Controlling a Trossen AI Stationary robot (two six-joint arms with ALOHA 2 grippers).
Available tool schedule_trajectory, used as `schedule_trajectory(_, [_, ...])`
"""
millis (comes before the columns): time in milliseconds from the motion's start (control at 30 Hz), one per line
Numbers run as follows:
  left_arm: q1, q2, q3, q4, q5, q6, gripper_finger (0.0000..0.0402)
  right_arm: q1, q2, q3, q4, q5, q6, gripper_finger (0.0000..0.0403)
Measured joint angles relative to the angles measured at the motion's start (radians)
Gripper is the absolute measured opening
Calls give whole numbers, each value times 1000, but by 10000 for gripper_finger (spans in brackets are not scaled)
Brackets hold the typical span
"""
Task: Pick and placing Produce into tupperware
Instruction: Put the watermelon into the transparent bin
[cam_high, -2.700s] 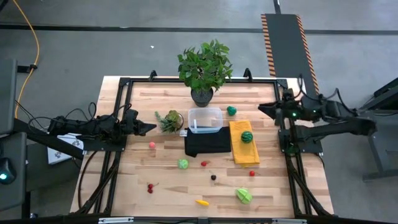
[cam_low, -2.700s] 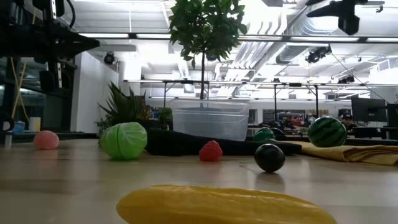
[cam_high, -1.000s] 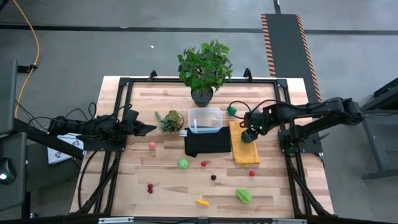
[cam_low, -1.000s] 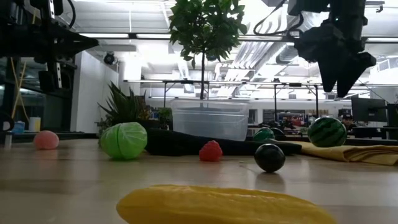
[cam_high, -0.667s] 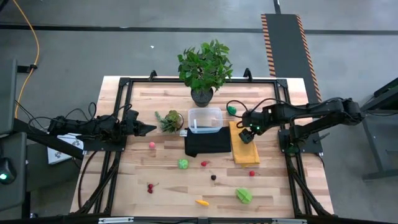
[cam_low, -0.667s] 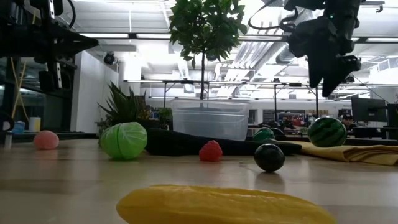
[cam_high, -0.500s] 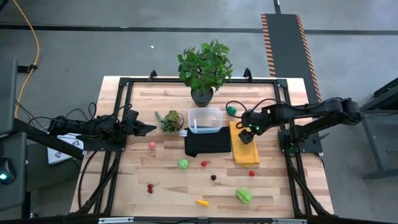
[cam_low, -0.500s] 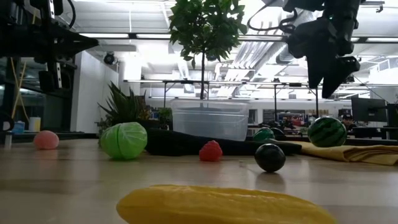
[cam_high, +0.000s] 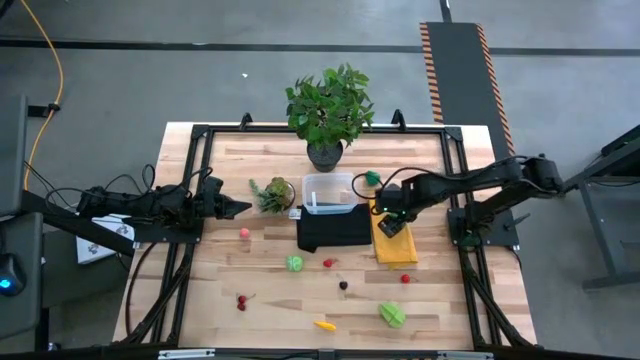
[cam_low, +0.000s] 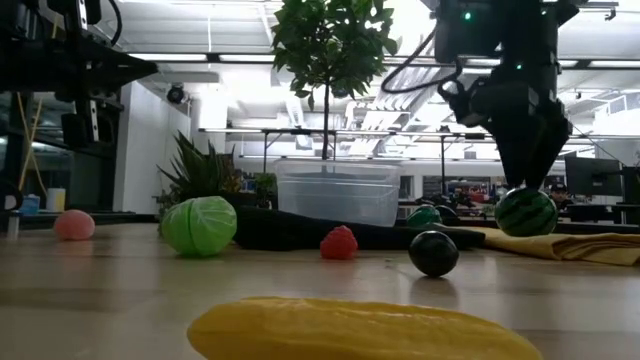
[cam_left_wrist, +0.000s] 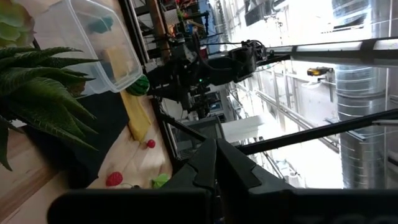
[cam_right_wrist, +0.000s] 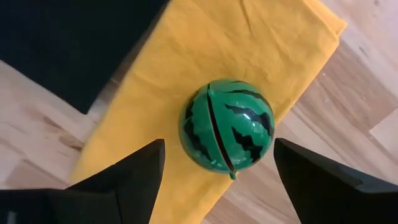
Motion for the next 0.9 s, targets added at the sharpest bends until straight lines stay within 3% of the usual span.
schedule_trajectory(900, [0, 0, 0, -4, 26, -2, 1, -72, 31, 0, 35, -15, -124, 294])
